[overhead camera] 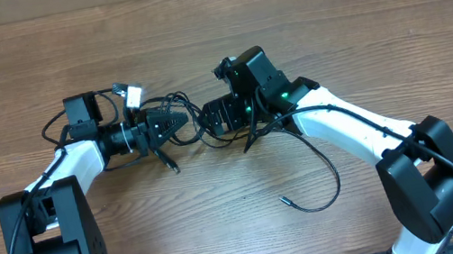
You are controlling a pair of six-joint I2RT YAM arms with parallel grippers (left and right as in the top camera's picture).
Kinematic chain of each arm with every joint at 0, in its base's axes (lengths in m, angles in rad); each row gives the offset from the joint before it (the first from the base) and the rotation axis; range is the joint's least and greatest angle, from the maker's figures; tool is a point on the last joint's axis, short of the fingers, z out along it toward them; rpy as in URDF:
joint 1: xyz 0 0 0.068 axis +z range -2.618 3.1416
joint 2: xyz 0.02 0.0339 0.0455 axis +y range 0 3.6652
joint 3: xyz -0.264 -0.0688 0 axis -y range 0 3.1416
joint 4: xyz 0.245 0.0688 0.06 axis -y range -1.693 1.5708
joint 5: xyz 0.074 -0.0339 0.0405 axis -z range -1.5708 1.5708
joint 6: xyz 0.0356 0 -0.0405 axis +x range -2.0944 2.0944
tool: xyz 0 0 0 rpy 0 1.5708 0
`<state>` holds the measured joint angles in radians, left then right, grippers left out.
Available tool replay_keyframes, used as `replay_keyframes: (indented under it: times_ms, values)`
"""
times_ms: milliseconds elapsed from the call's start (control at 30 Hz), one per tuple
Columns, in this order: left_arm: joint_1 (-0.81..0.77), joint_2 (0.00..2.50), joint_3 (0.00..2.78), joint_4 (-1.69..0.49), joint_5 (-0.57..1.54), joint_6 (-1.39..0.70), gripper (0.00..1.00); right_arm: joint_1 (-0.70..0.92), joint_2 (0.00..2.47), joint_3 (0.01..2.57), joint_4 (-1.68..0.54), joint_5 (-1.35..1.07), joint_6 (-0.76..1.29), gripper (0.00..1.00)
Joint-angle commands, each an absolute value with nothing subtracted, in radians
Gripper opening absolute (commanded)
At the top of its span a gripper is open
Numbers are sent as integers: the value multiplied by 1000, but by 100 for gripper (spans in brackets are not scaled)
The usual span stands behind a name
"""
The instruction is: Untangle cables
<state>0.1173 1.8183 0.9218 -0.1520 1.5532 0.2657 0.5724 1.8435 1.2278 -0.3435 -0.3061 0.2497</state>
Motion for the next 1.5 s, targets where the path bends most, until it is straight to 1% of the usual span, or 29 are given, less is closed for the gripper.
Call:
replay_keyframes:
  times_ms: [0,167,933,1467]
  values:
    - [111,1831,914,-149,1582,281,4,583,1850,1250,-323,-276,242,100]
    - [111,1831,914,-149,1581,281,4,583,1850,1250,-307,-229,242,100]
    - [111,1831,914,-149,1581,281,4,583,1860,1250,-246,-213,242,100]
    - [111,1831,914,-149,1581,281,4,620,1860,1250,-237,-70,242,100]
